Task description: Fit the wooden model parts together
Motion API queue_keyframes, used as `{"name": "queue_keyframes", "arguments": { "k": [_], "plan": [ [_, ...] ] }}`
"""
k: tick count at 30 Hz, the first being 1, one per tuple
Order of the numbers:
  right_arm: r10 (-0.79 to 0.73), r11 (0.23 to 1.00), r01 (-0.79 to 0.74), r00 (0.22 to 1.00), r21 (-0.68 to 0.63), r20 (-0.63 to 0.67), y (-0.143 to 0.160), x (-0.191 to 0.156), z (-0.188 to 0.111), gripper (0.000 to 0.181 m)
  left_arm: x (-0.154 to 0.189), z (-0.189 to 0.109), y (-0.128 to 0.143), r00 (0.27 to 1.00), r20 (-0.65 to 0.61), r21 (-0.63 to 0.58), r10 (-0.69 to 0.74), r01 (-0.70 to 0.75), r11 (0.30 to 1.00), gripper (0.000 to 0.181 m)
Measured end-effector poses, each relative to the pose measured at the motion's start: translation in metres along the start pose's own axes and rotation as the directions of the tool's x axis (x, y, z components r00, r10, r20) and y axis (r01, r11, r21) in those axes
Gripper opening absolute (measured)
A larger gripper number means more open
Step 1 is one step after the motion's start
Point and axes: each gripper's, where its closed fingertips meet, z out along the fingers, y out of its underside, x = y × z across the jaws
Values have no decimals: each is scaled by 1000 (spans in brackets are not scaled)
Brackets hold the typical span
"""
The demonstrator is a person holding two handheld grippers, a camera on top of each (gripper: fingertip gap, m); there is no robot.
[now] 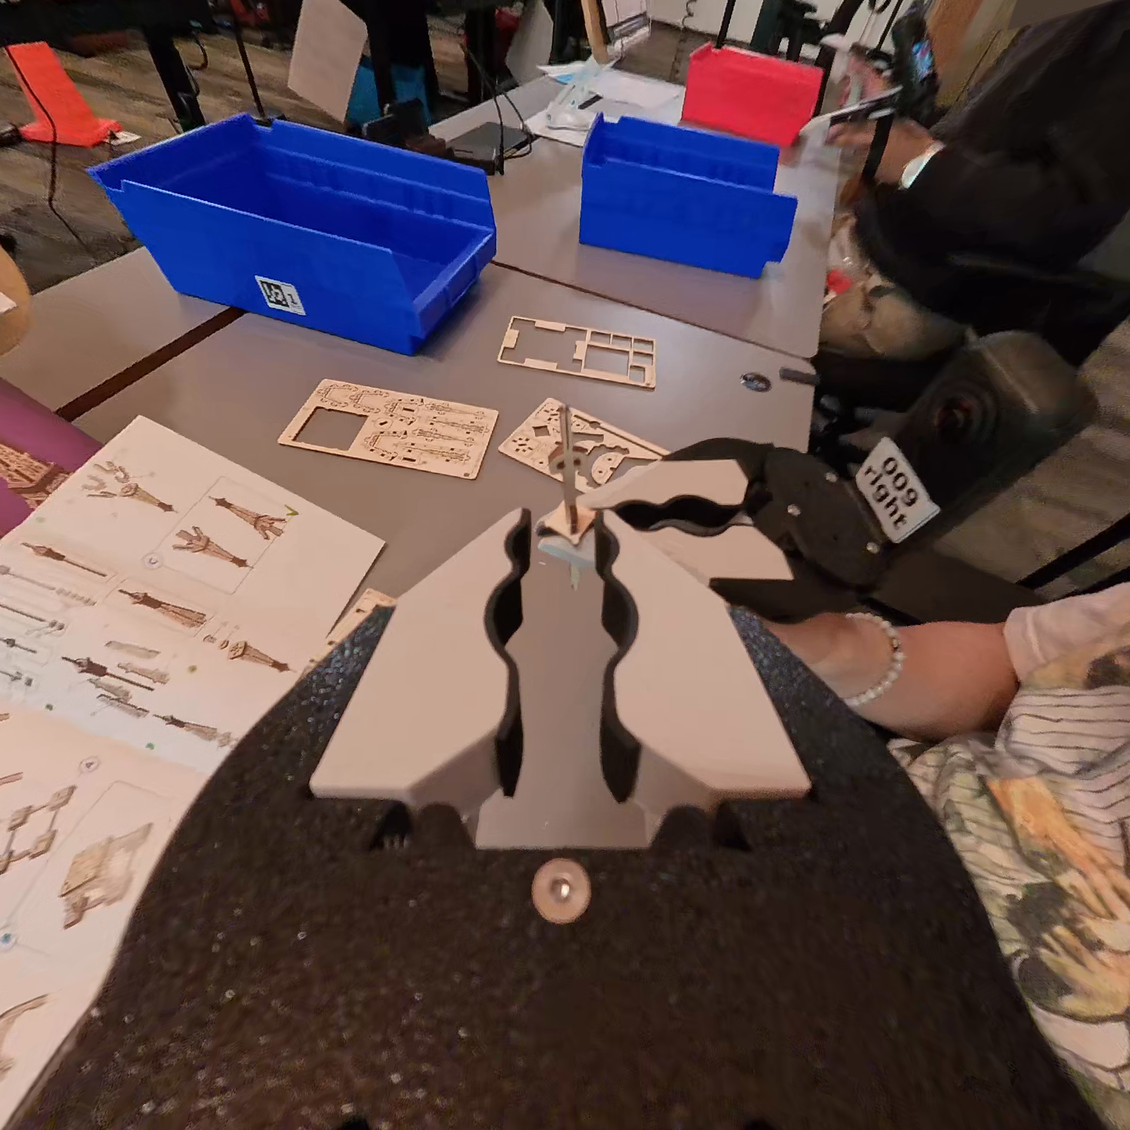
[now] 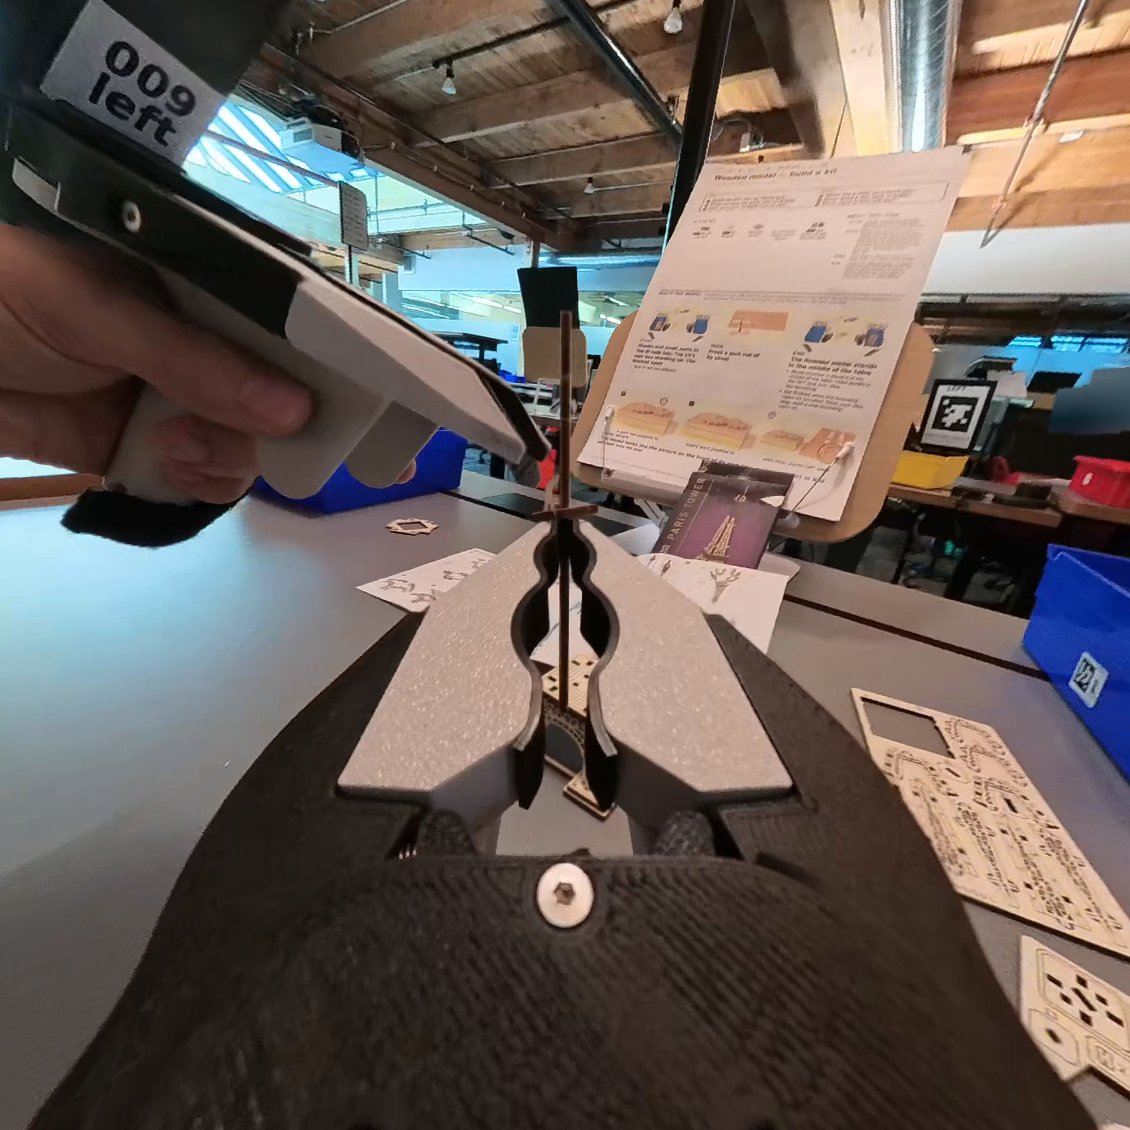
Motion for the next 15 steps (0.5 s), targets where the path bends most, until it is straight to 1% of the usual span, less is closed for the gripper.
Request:
{"name": "queue_keyframes", "arguments": {
  "k": [2, 5, 8, 9, 10, 13, 14, 15],
  "plan": [
    [9, 1000, -9, 1000, -11, 7, 3, -1, 1, 0, 1, 2, 3, 1000, -11, -18, -24, 24, 1000, 18],
    [0, 1000, 0, 1000, -30, 7, 5, -2, 2, 0, 0, 7, 9, 1000, 3, -57, -11, 11, 998, 18],
    [-12, 999, 13, 1000, -41, 15, 6, -5, 3, 0, -1, 10, 8, 1000, 3, -47, -24, 24, 999, 16],
    [-14, 999, 16, 1000, -50, 21, 7, -6, 3, 0, -1, 11, 6, 999, 1, -36, -38, 38, 999, 8],
    [-16, 998, 17, 1000, -53, 24, 8, -7, 4, 0, -2, 11, 5, 999, -5, -29, -53, 53, 998, 1],
    [-31, 999, 32, 999, -42, 17, 7, -6, 4, 0, -5, 10, 4, 988, -40, -14, -149, 149, 989, 1],
    [-37, 998, 37, 999, -49, 11, 8, -5, 5, 2, -6, 9, 4, 981, -48, -5, -188, 188, 982, 1],
    [-50, 997, 50, 999, -60, -2, 11, -3, 5, 7, -7, 9, 3, 972, -66, 1, -227, 227, 974, 0]
  ]
}}
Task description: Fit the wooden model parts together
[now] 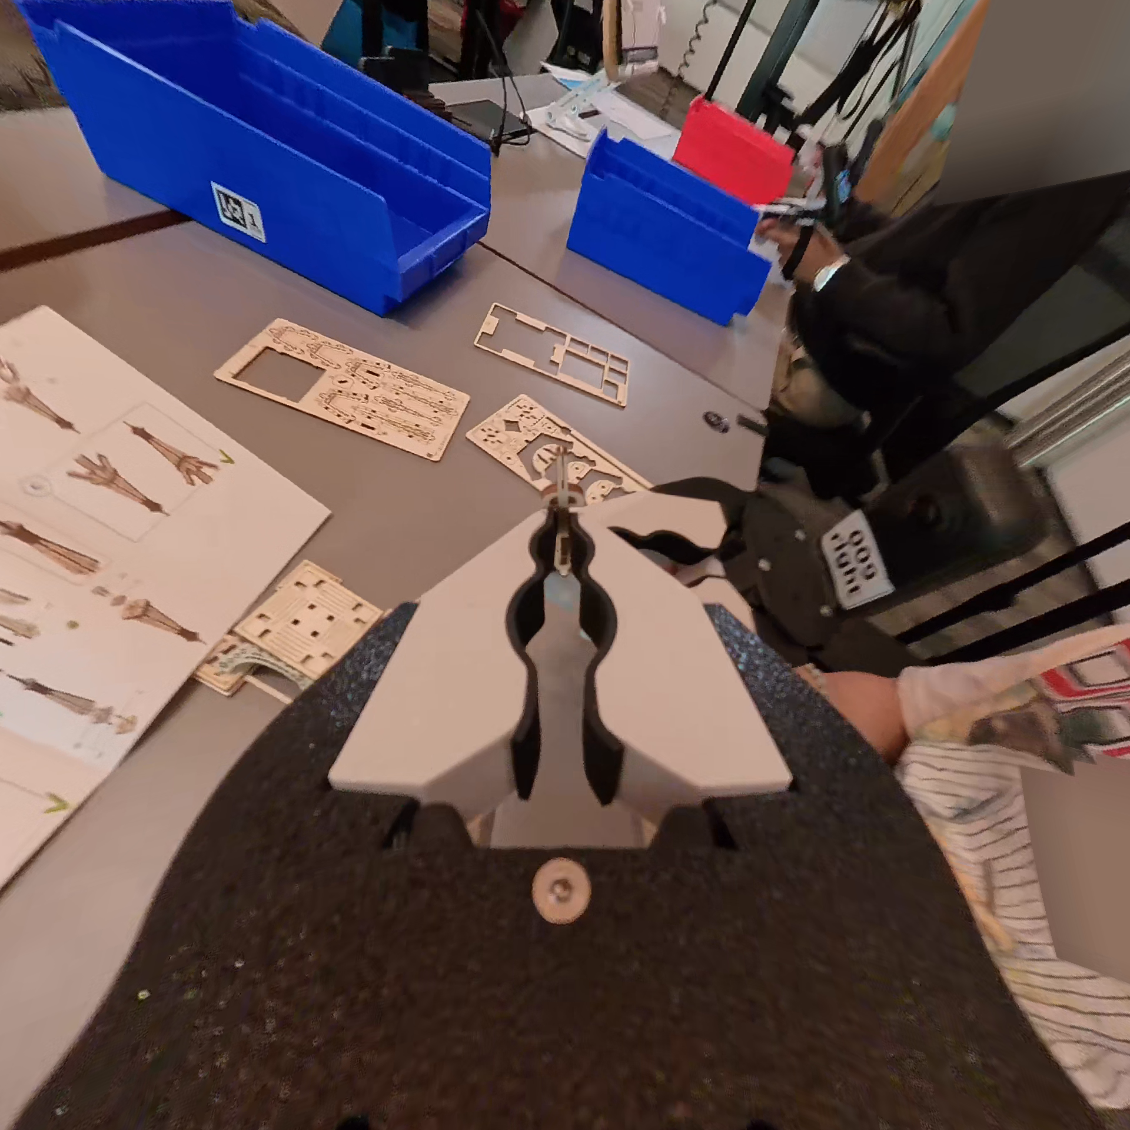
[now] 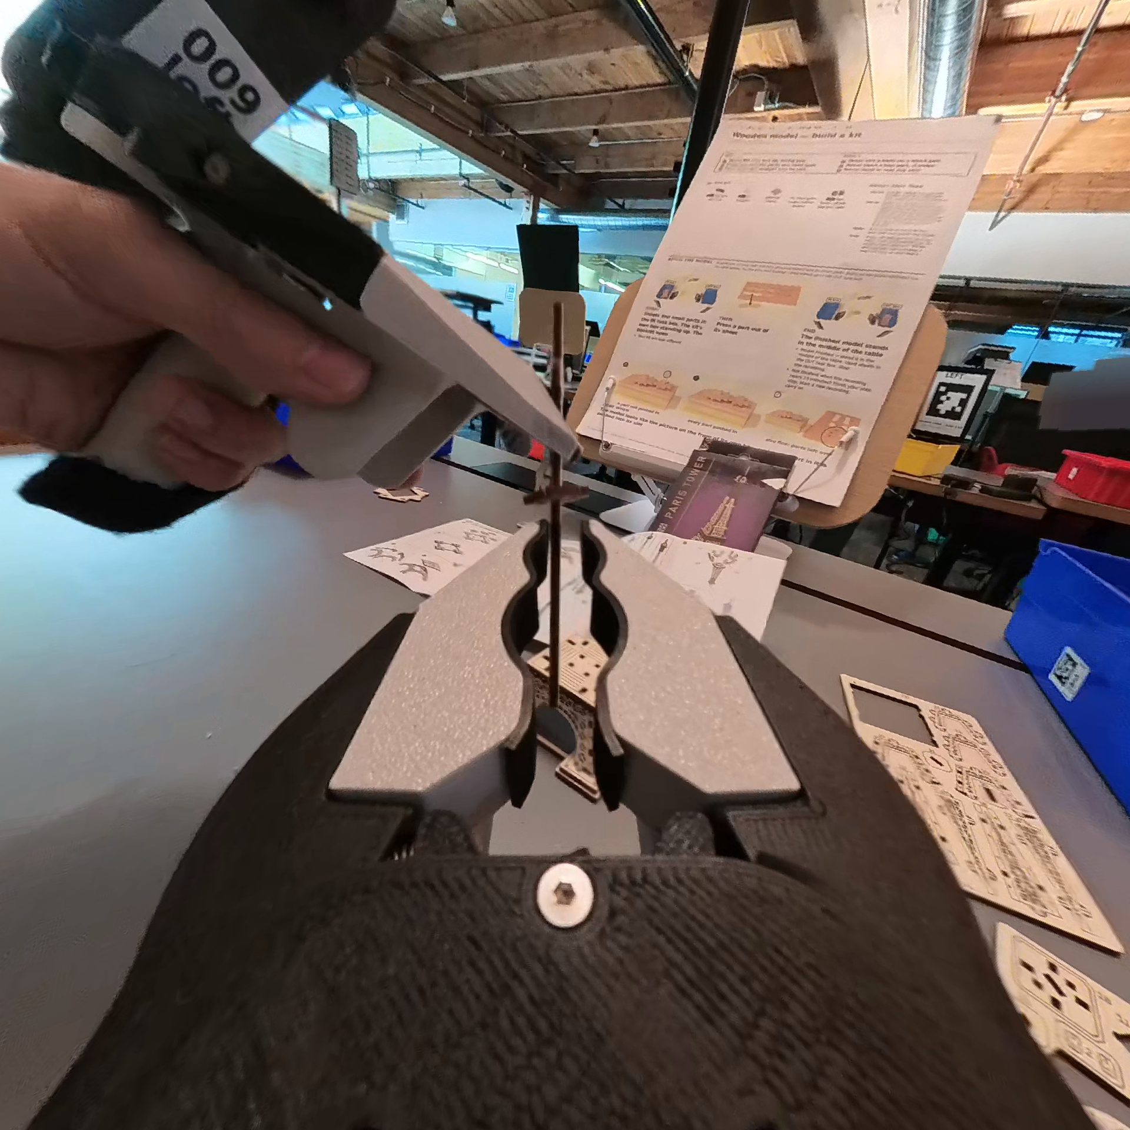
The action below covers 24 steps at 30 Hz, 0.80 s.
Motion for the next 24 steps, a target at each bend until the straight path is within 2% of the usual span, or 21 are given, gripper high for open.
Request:
{"name": "queue_keyframes", "arguments": {
  "k": [3, 5, 12, 19, 24],
  "plan": [
    [-50, 999, 50, 999, -11, -7, 5, 0, 2, 10, -1, -1, 0, 993, -46, 6, -105, 105, 994, 0],
    [-89, 996, 89, 996, 2, 0, 4, -4, 2, 0, -2, 0, 2, 992, -48, 1, -119, 119, 993, 0],
    [-218, 976, 216, 975, -34, -38, 8, -6, 5, 2, -6, 0, 6, 992, -5, -46, -129, 129, 991, 0],
    [-160, 987, 159, 985, -29, -61, 9, 1, 3, 0, -7, 8, 10, 991, 25, -41, -133, 134, 990, 1],
    [-145, 987, 136, 984, -85, -106, 19, 6, 4, 0, -13, 15, 14, 992, 82, -53, -92, 96, 994, 1]
  ]
}}
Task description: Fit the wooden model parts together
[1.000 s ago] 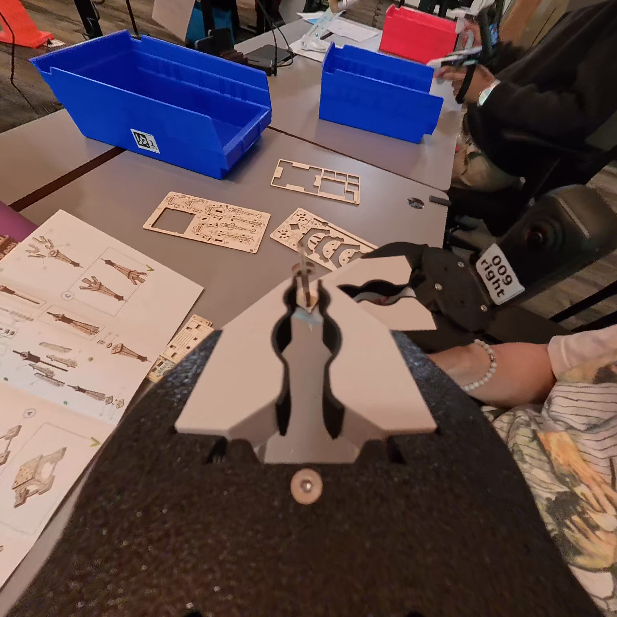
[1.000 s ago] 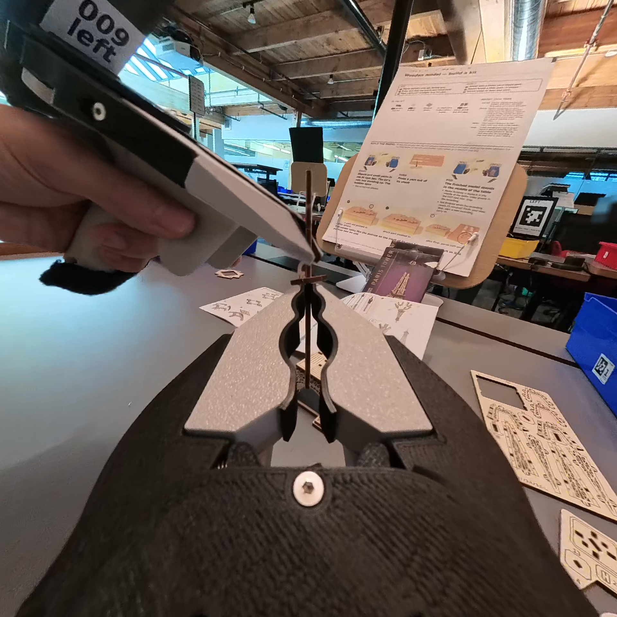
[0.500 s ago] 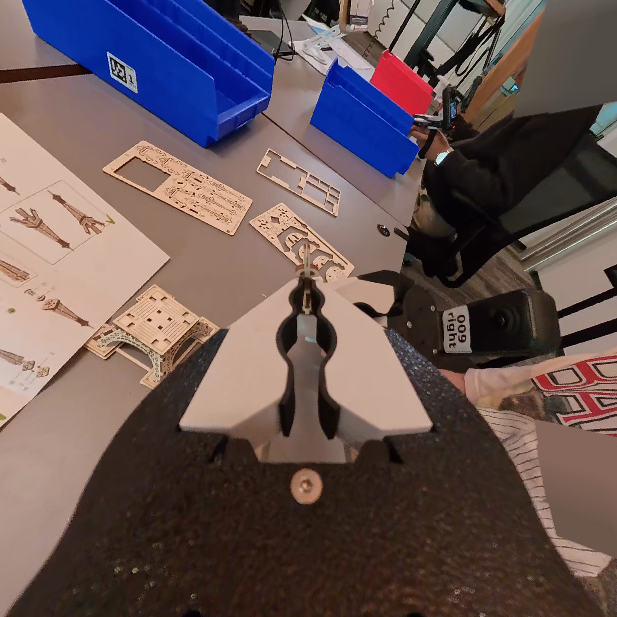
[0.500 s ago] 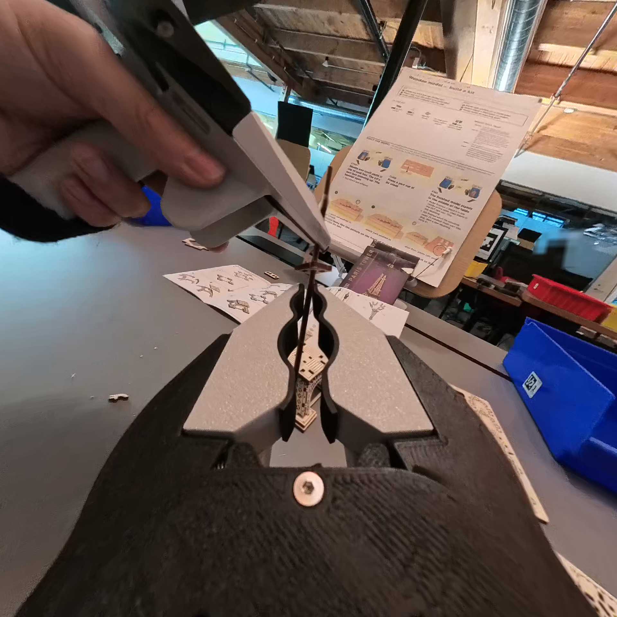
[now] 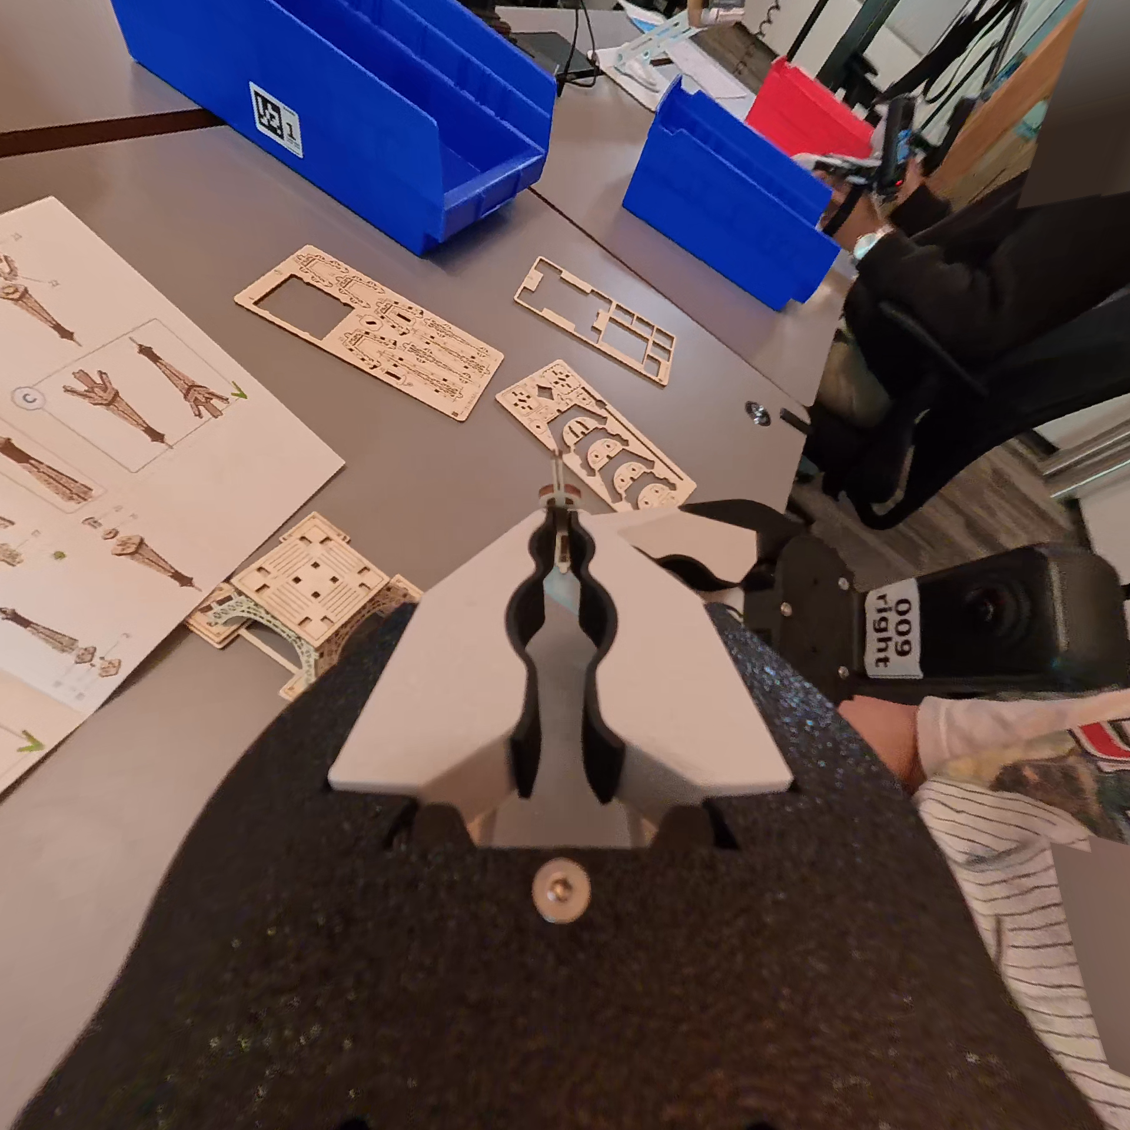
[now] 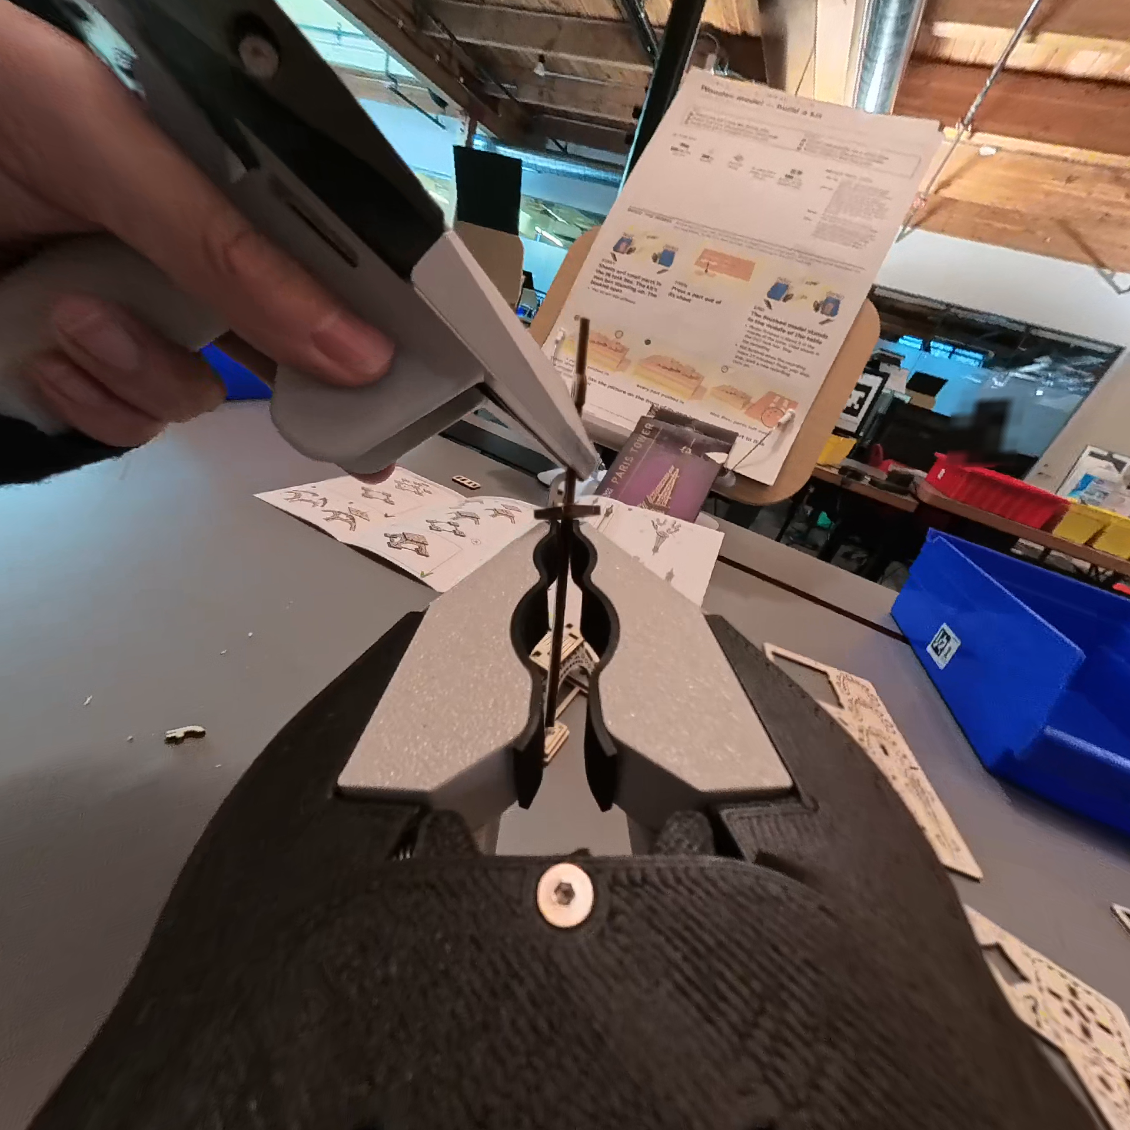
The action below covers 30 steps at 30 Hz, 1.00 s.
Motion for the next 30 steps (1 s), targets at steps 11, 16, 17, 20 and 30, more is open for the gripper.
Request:
{"name": "queue_keyframes", "arguments": {
  "k": [11, 16, 17, 20, 30],
  "plan": [
    [-87, 996, 87, 996, 1, -13, -3, 0, 2, 8, 2, -3, -1, 988, -126, -113, -88, 73, 991, 1],
    [-52, 998, 52, 999, -22, -1, -6, -1, 2, 1, 2, -3, -5, 939, -258, -177, -229, 187, 966, 1],
    [-53, 998, 53, 999, -43, 0, -3, -1, 3, 1, 0, -1, -4, 938, -254, -181, -236, 194, 964, 1],
    [-41, 997, 41, 999, -69, 6, 3, 0, 5, 1, -5, 4, -3, 946, -227, -181, -233, 194, 964, 1],
    [-30, 995, 29, 1000, -95, -10, 9, 3, 8, 1, -11, 8, -6, 986, -111, -165, -125, 106, 981, 1]
  ]
}}
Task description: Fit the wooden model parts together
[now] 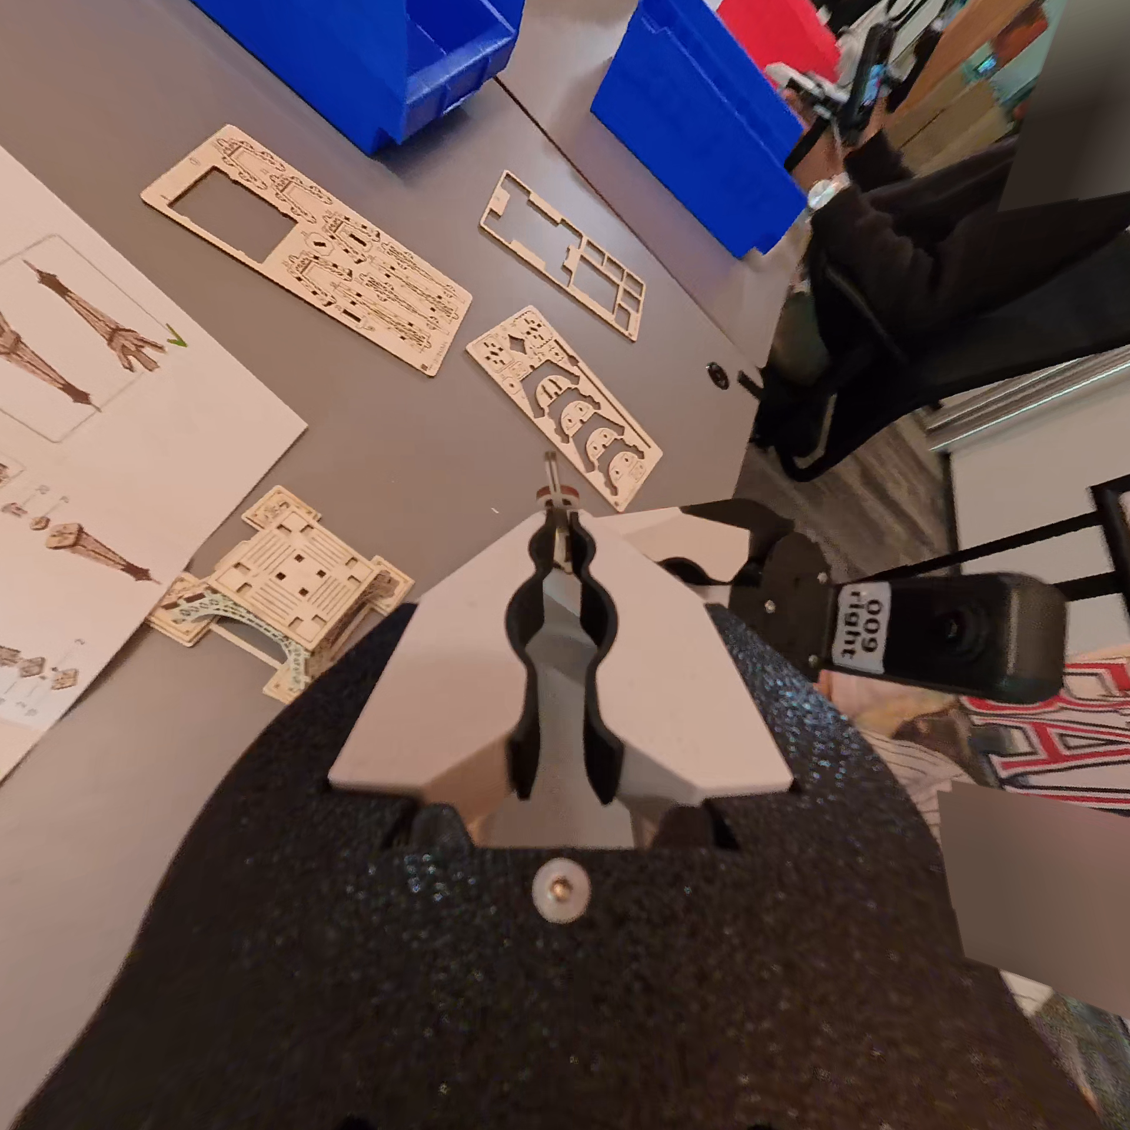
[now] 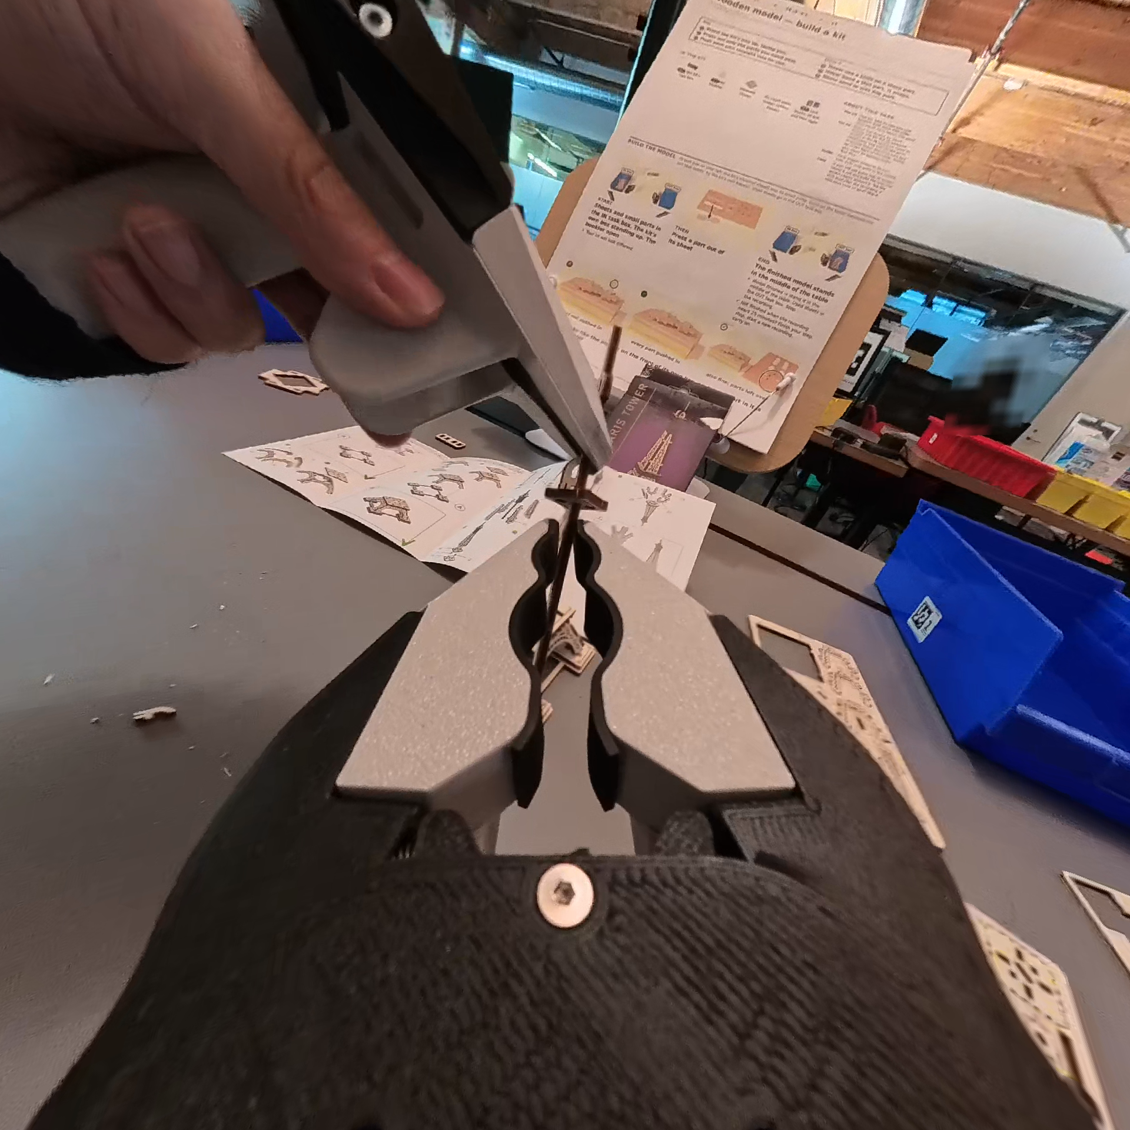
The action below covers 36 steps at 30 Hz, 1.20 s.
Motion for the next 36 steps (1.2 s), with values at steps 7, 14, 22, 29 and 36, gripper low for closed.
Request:
{"name": "queue_keyframes", "arguments": {
  "k": [7, 14, 22, 29, 36],
  "plan": [
    [109, 994, -109, 994, 5, -14, 5, 13, -2, 0, 5, 3, -5, 969, 110, 67, 221, -229, 971, 14],
    [113, 994, -113, 994, 6, -10, 12, 12, 1, 0, 2, -4, 2, 945, 195, 12, 263, -271, 963, 7],
    [87, 996, -87, 996, 16, 2, 11, 8, 2, 0, -3, 2, 6, 945, 200, -94, 258, -244, 965, 2],
    [67, 998, -68, 998, 19, 7, 11, 6, 2, 0, -8, 2, 9, 943, 211, -147, 255, -227, 963, 0],
    [55, 998, -55, 998, 7, 19, 14, 1, 4, 0, -13, 1, 15, 931, 218, -228, 292, -242, 943, 0]
  ]
}}
